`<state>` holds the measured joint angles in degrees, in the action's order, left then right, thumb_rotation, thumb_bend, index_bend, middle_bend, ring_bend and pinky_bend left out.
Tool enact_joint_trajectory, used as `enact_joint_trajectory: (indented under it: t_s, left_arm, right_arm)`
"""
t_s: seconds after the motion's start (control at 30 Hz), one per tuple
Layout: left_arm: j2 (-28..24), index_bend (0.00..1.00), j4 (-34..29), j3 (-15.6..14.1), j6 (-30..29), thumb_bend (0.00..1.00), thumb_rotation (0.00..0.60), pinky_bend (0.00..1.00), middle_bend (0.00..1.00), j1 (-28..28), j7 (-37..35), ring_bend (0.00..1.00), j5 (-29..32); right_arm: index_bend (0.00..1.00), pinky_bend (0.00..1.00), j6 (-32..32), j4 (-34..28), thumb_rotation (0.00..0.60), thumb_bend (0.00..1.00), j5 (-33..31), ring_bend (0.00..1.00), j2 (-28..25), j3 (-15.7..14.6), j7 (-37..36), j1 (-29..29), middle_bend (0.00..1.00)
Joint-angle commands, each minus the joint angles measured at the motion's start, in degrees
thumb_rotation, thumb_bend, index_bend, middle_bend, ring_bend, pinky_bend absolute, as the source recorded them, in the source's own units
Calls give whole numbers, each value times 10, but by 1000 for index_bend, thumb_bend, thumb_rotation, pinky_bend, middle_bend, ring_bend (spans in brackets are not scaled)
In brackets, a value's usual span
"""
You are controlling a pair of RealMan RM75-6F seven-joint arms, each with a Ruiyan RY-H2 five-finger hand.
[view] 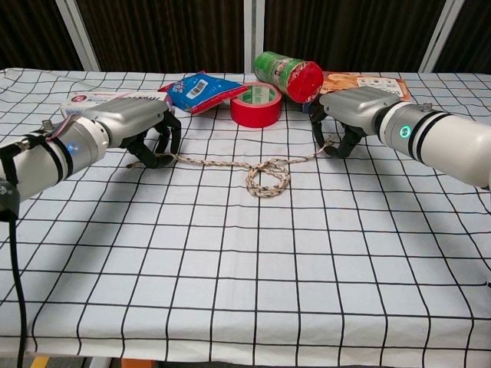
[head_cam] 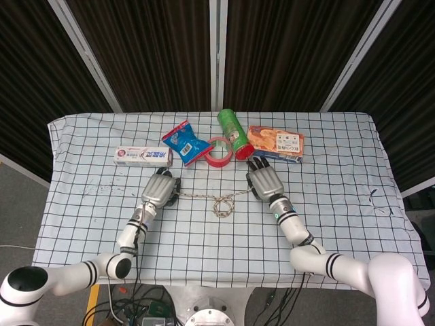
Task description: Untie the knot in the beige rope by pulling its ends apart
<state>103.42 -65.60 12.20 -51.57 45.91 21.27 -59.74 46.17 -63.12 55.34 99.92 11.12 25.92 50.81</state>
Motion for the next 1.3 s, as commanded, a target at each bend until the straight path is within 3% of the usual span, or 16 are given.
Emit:
enact_joint_trajectory:
  t_s: [0.03,0.5,0.83,1.3]
  left_arm:
    - [0,520,0,0,0,369,600,160,626,0,0,286,0]
    - [-7,528,-7,2,-8,369,600,160,633,-5,-5,291,-1]
    - [-55,548,-48,-1,-19,371,600,160,651,-26,-38,302,-14]
    - [-135,555,-97,-26,-43,372,600,160,658,-73,-109,302,-60]
  right_arm:
    - [573,0,1,0,600,379,0,0,0,1,0,-1,117]
    - [652,0,26,-21,600,399,13,0,-11,0,-6,-16,149]
    - [699,0,87,-106,600,408,32,0,-60,-15,-7,-63,179]
    - [723,0,201,-208,600,409,79,0,-133,-55,-52,-170,191]
